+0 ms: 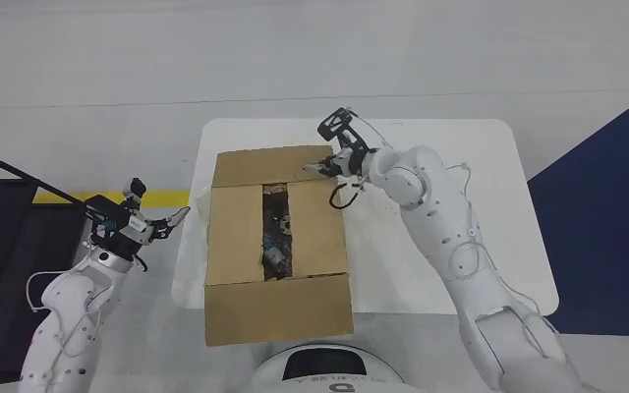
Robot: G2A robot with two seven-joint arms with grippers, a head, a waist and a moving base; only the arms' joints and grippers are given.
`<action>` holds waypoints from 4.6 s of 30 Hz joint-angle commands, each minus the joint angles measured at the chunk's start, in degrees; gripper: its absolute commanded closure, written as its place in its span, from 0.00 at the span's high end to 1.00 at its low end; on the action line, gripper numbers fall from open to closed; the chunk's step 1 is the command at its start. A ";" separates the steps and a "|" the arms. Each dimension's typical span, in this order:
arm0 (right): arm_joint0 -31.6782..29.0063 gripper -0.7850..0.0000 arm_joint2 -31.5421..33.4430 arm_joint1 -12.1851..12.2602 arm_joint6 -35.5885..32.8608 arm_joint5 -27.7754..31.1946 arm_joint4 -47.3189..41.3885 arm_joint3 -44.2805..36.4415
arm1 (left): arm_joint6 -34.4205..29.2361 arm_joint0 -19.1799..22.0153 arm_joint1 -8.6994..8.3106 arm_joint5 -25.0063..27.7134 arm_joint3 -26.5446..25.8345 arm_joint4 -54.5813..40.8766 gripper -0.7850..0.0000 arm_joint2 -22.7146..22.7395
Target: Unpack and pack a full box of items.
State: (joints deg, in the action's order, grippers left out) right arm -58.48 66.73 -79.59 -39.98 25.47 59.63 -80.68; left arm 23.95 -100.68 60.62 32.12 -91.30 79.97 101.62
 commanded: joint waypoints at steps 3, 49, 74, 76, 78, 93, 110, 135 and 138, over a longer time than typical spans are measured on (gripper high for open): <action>-7.53 1.00 3.39 1.20 2.66 2.94 0.65 -7.82 | 0.00 0.00 0.00 0.00 0.00 0.00 1.00 0.00; -20.09 1.00 13.91 8.15 33.58 32.53 8.95 10.89 | -12.88 10.22 4.83 -22.20 -17.70 30.56 1.00 -41.23; -37.22 1.00 28.97 19.98 60.60 32.06 11.94 -10.86 | -8.39 5.21 6.46 -36.88 -22.77 20.75 1.00 -34.81; -35.15 1.00 26.01 19.82 55.55 31.63 10.60 -13.53 | -5.76 0.80 5.73 -36.92 -25.05 17.59 1.00 -28.63; -33.29 1.00 22.88 19.57 50.70 29.90 9.62 -15.81 | -3.77 -3.12 5.20 -36.87 -26.17 14.18 1.00 -22.42; -29.75 1.00 16.09 19.10 45.73 29.46 11.16 -21.97 | 3.43 -14.21 4.59 -29.85 -15.97 -6.35 1.00 1.63; -9.07 1.00 -13.41 14.23 20.37 18.49 8.38 -20.60 | 0.11 -1.42 4.64 -22.99 2.83 4.46 1.00 -6.65; 7.70 1.00 -32.58 6.12 1.15 8.04 -0.70 -0.33 | -3.24 5.27 5.47 -25.37 6.31 16.55 1.00 -16.31; 8.22 0.96 -32.39 5.76 3.07 8.90 -1.96 0.13 | -3.21 5.44 5.59 -25.59 6.15 17.16 1.00 -17.30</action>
State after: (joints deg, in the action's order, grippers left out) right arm -50.38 34.11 -73.76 -37.70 34.13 58.14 -80.62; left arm 20.72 -95.30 66.18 6.62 -85.11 96.95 84.65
